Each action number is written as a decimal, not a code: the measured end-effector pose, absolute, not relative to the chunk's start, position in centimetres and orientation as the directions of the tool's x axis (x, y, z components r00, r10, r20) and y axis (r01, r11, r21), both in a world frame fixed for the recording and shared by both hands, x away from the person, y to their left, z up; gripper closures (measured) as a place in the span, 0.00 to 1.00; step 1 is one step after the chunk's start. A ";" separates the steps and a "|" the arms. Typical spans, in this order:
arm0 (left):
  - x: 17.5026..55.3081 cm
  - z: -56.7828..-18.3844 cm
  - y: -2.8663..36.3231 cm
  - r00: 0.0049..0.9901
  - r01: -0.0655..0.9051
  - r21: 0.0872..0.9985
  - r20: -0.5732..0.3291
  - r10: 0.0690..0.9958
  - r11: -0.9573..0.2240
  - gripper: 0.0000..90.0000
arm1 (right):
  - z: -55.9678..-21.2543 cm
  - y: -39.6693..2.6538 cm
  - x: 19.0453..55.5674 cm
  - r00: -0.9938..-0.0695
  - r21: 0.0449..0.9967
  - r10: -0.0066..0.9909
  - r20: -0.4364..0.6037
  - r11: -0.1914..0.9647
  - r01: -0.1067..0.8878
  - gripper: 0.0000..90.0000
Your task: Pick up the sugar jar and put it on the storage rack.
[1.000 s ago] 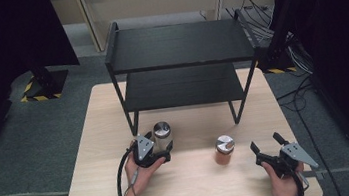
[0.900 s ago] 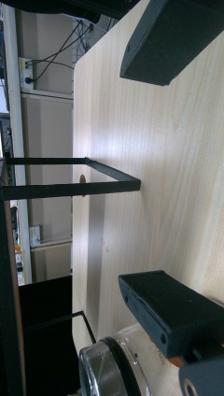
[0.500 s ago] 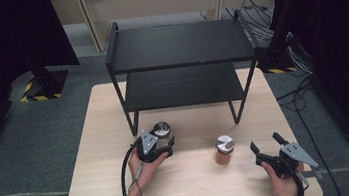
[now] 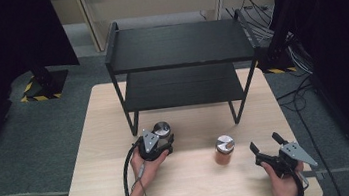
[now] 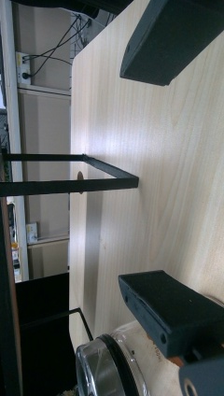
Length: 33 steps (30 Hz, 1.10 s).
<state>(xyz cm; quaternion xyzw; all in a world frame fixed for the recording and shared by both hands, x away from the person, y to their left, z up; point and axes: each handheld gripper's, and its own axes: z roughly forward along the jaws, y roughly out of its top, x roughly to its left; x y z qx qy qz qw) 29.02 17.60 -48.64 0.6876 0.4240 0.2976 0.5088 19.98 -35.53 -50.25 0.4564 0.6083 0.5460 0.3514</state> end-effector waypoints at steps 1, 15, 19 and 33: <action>29.0 -48.6 17.6 0.463 0.280 0.952 -0.022 0.886 -0.122 0.34 | -50.3 -35.5 20.0 -0.336 0.985 0.939 0.071 -0.013 0.171 0.04; 28.6 -48.7 17.6 0.479 0.267 0.954 -0.012 0.878 -0.133 0.34 | -50.3 -35.5 20.0 -0.336 0.985 0.939 0.070 -0.013 0.170 0.04; 28.5 -48.7 17.6 0.476 0.267 0.955 -0.012 0.879 -0.131 0.34 | -50.2 -35.5 20.0 -0.336 0.985 0.939 0.070 -0.012 0.172 0.04; 27.0 -47.7 18.2 0.467 0.228 0.968 -0.018 0.884 -0.100 0.34 | -50.2 -35.5 20.0 -0.336 0.985 0.939 0.070 -0.011 0.174 0.05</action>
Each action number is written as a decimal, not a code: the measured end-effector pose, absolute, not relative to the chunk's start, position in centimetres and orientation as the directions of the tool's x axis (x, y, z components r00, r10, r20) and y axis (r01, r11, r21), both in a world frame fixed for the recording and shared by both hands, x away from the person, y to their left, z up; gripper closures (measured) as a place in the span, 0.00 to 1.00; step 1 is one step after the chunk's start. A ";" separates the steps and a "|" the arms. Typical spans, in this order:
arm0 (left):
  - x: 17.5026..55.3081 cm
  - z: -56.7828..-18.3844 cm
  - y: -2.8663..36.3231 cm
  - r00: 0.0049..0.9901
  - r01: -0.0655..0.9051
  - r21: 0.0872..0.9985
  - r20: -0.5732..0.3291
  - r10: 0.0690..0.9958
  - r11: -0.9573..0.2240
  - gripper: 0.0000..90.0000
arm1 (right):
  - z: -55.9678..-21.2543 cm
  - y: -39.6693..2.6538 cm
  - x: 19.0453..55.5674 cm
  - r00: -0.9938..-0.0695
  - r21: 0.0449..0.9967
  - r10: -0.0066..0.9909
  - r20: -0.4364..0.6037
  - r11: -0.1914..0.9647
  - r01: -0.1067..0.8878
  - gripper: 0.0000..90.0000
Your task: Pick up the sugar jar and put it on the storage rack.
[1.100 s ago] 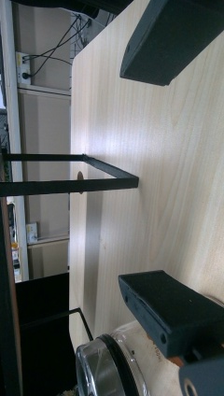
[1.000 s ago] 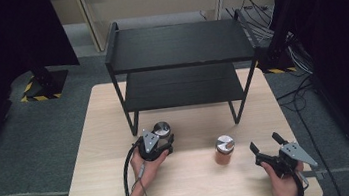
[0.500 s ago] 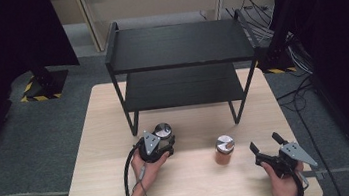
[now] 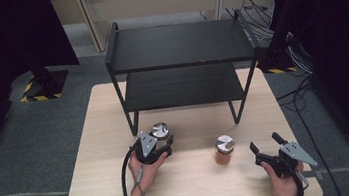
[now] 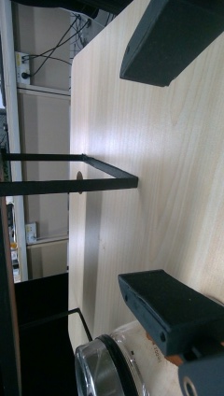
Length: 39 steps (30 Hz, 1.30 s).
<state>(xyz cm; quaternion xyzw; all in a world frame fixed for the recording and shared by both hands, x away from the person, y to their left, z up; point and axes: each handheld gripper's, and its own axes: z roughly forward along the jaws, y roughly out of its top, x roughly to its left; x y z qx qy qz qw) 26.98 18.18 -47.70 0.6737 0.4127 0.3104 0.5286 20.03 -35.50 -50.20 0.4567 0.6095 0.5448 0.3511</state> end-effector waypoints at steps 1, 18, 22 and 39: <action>26.9 -47.6 18.2 0.465 0.226 0.969 -0.017 0.885 -0.100 0.34 | -50.2 -35.5 20.0 -0.337 0.985 0.939 0.069 -0.010 0.175 0.05; 25.0 -45.0 18.0 0.417 0.148 0.987 -0.010 0.909 -0.057 0.34 | -50.2 -35.5 20.0 -0.335 0.985 0.939 0.071 -0.013 0.174 0.05; 24.7 -44.2 18.1 0.419 0.128 0.990 -0.006 0.908 -0.053 0.34 | -50.2 -35.5 20.0 -0.336 0.985 0.939 0.074 -0.016 0.174 0.05; 24.1 -41.4 17.5 0.386 0.074 0.997 0.007 0.923 -0.038 0.34 | -50.2 -35.5 20.0 -0.336 0.985 0.939 0.070 -0.012 0.173 0.05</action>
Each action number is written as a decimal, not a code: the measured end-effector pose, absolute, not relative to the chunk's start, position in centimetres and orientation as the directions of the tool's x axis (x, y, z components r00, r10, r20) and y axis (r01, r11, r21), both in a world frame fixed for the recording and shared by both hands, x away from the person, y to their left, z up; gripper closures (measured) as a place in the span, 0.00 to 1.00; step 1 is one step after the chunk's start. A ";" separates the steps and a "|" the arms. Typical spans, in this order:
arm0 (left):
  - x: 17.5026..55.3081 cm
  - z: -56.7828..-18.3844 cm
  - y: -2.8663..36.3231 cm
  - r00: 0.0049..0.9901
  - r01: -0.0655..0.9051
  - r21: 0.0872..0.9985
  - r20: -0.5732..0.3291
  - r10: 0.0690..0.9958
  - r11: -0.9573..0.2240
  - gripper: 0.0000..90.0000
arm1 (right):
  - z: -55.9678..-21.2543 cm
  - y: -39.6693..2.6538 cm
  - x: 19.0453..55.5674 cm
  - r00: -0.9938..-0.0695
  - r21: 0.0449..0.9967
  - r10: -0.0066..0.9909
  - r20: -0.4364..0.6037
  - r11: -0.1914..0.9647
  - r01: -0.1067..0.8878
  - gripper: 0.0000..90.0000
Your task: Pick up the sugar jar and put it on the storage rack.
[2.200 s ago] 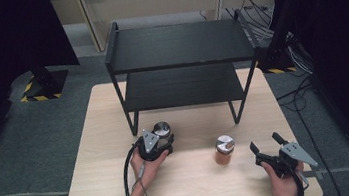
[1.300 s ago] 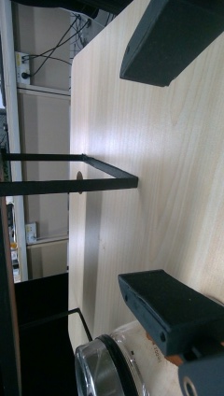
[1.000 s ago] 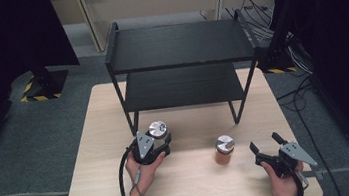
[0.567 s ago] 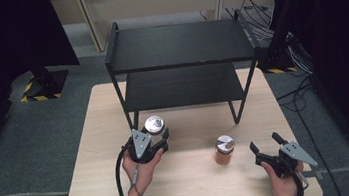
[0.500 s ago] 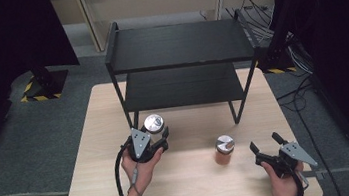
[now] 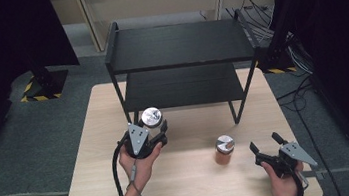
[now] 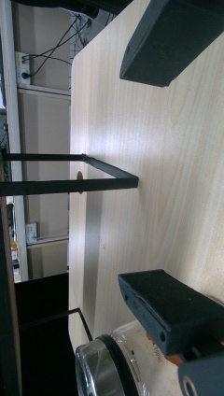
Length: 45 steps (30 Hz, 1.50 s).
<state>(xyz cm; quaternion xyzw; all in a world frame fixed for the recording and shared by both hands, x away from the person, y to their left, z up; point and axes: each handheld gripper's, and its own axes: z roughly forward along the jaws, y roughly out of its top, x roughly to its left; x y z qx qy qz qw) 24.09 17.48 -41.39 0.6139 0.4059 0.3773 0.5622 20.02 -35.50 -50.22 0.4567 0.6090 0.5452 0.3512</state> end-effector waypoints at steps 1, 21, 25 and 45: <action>24.1 -41.2 17.4 0.384 0.070 0.997 0.008 0.923 -0.037 0.34 | -50.2 -35.5 20.0 -0.336 0.985 0.939 0.071 -0.012 0.173 0.05; 24.1 -38.4 16.5 0.308 0.035 0.999 0.027 0.951 -0.039 0.34 | -50.2 -35.5 20.0 -0.337 0.984 0.939 0.074 -0.015 0.175 0.05; 24.3 -37.8 16.4 0.291 0.037 0.998 0.041 0.956 -0.054 0.34 | -50.2 -35.5 20.0 -0.336 0.984 0.939 0.074 -0.015 0.175 0.05; 24.4 -34.6 16.5 0.233 -0.006 0.999 0.053 0.971 -0.053 0.34 | -50.2 -35.5 20.1 -0.337 0.984 0.939 0.073 -0.013 0.176 0.05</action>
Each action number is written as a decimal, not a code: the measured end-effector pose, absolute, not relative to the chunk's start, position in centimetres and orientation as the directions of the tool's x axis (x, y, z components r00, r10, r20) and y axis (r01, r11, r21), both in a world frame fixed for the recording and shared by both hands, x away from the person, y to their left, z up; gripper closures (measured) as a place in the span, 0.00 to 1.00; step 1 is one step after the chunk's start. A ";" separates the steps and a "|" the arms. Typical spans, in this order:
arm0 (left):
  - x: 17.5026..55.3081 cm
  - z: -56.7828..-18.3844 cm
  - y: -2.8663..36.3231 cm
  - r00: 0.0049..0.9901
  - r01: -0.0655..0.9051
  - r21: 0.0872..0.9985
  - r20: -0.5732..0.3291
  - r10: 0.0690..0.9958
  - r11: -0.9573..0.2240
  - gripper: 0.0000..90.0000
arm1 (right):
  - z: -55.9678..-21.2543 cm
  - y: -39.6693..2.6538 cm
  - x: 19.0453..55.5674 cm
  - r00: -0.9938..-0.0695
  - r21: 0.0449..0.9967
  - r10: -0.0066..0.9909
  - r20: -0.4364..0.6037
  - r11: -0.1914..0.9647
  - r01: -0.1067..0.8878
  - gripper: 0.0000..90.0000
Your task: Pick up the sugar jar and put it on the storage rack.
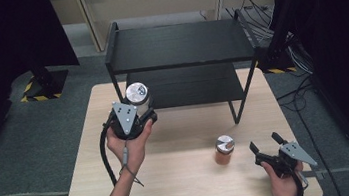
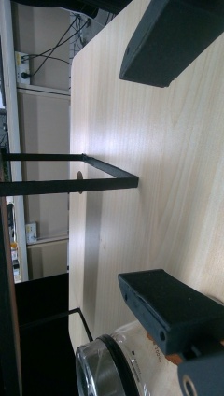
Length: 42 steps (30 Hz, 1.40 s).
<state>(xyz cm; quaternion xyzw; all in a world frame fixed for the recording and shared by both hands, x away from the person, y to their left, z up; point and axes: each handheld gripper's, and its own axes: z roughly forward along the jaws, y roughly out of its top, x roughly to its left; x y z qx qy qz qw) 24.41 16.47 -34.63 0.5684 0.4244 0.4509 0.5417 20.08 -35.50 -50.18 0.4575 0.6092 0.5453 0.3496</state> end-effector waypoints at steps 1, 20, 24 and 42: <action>24.4 -34.4 16.5 0.232 -0.011 0.999 0.054 0.971 -0.053 0.34 | -50.2 -35.5 20.1 -0.336 0.984 0.939 0.073 -0.013 0.175 0.05; 24.6 -30.1 16.7 0.226 -0.041 0.998 0.059 0.972 -0.051 0.34 | -50.2 -35.5 20.1 -0.335 0.984 0.939 0.075 -0.016 0.177 0.05; 24.6 -29.3 16.8 0.230 -0.038 0.998 0.052 0.972 -0.044 0.34 | -50.2 -35.5 20.1 -0.334 0.984 0.940 0.077 -0.018 0.177 0.05; 25.5 -25.2 16.7 0.233 -0.029 0.999 0.034 0.972 -0.028 0.34 | -50.1 -35.5 20.1 -0.336 0.984 0.939 0.075 -0.015 0.179 0.06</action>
